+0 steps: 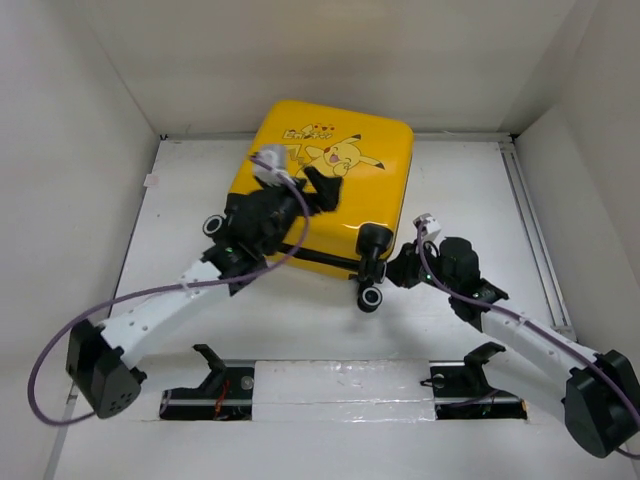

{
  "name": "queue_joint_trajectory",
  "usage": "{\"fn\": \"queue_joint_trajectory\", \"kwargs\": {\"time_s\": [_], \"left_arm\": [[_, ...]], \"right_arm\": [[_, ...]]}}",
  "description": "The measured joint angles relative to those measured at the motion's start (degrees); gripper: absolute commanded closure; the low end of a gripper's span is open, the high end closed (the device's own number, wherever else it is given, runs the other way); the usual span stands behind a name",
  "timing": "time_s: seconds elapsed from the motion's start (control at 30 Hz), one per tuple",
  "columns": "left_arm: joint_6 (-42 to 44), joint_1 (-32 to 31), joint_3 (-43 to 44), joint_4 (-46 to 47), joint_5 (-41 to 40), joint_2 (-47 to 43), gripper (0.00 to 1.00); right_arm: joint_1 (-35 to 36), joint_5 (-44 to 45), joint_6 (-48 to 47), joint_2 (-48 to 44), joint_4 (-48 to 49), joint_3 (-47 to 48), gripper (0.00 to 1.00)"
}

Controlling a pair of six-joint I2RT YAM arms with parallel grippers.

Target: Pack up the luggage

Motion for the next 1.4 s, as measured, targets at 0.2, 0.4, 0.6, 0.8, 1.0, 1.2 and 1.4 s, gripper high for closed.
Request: {"fn": "queue_joint_trajectory", "kwargs": {"time_s": [0.2,0.4,0.6,0.8,1.0,1.2,1.4], "left_arm": [[3.06,-17.46,-5.42,-0.61,6.38,4.0,0.01],[0.52,-17.09,-9.9,-1.44,13.9,1.44,0.01],[0.07,-17.18,-10.45,-3.5,19.02,5.27,0.01],[0.09,-18.34,-10.4,-5.66,20.06,8.39,0.02],[-0.15,-18.4,-9.55,-5.42,20.63,10.82,0.26],[-1.14,-19.82,-9.64,-5.88,23.23,12.24,0.87],[-1.6,-19.39,-9.4,-2.99,22.6,11.67,1.0]], "right_arm": [[0.11,-2.89,-1.03,0.9,-0.79,1.18,0.51],[0.11,-3.13,-1.16,-0.48,-1.31,1.05,0.63],[0.17,-3.04,-0.59,0.09,-0.33,1.05,0.63],[0.44,-2.14,0.59,0.76,1.25,0.26,0.63],[0.44,-1.44,2.34,0.85,4.5,-2.03,0.58],[0.37,1.03,3.34,1.73,5.73,-2.29,0.75],[0.33,3.28,3.67,2.69,6.01,-2.49,1.0]]}}
